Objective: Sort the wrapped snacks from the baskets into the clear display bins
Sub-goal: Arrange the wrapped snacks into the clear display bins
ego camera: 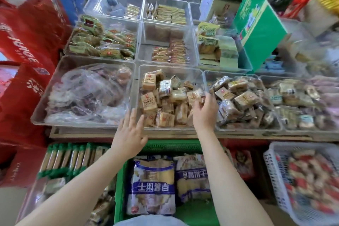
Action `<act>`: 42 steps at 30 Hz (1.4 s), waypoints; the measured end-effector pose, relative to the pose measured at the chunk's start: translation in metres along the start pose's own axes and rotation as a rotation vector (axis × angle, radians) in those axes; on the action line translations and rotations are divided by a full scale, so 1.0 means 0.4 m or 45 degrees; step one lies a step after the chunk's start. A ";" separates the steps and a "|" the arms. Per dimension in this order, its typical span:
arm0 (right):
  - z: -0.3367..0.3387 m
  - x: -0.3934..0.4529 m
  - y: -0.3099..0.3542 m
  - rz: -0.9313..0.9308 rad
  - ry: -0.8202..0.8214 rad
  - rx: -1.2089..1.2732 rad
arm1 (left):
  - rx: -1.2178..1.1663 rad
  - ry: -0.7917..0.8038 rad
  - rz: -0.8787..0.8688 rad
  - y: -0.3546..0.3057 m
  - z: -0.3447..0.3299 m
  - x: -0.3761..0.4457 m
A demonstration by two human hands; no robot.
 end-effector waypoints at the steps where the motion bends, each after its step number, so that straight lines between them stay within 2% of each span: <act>1: -0.032 0.011 -0.007 0.080 0.143 -0.159 | 0.021 0.013 0.015 0.004 -0.011 -0.002; 3: -0.135 0.001 -0.054 0.128 0.548 -0.413 | 0.042 0.045 0.035 0.010 -0.024 -0.001; 4: -0.169 -0.013 -0.077 0.109 0.684 -0.495 | 0.055 0.063 0.033 0.012 -0.026 -0.001; 5: -0.188 -0.022 -0.094 0.101 0.734 -0.548 | 0.076 0.081 0.026 0.012 -0.026 -0.002; 10: -0.177 -0.032 -0.074 0.049 0.737 -0.619 | 0.044 0.106 -0.025 0.014 -0.019 -0.015; 12: -0.156 -0.057 -0.034 0.064 0.651 -0.601 | -0.014 0.076 -0.062 0.011 -0.015 -0.038; 15: -0.133 -0.172 0.088 0.298 0.385 -0.295 | -0.272 -0.039 -0.099 0.035 -0.009 -0.114; 17: -0.149 -0.281 0.165 0.480 0.345 -0.058 | -0.429 -0.214 -0.011 0.105 -0.014 -0.186; 19: -0.218 -0.387 0.206 0.501 0.568 0.093 | -0.490 -0.266 0.170 0.209 -0.059 -0.253; 22: -0.386 -0.524 0.200 0.390 1.064 -0.007 | -0.523 0.004 0.459 0.351 -0.183 -0.326; 24: -0.480 -0.599 0.165 0.338 1.291 -0.168 | -0.538 0.175 0.501 0.388 -0.240 -0.357; 27: -0.540 -0.672 0.115 0.266 1.450 -0.323 | -0.551 0.249 0.418 0.372 -0.285 -0.363; 32: -0.522 -0.688 0.091 0.167 1.436 -0.323 | -0.632 0.329 0.386 0.299 -0.349 -0.319; 37: -0.486 -0.683 0.067 0.136 1.387 -0.395 | -0.514 0.320 0.384 0.252 -0.357 -0.262; 42: -0.456 -0.693 0.055 0.068 1.397 -0.352 | -0.842 0.208 0.455 0.272 -0.335 -0.269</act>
Point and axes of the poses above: each hand's wrist, its own x-axis towards the middle knuckle, its own z-axis out of the back of the hand, y = z × x, the point moved 8 cm from there along x, towards the middle knuckle, and after that the axes turned 7 degrees about y, right-handed, at the moved point
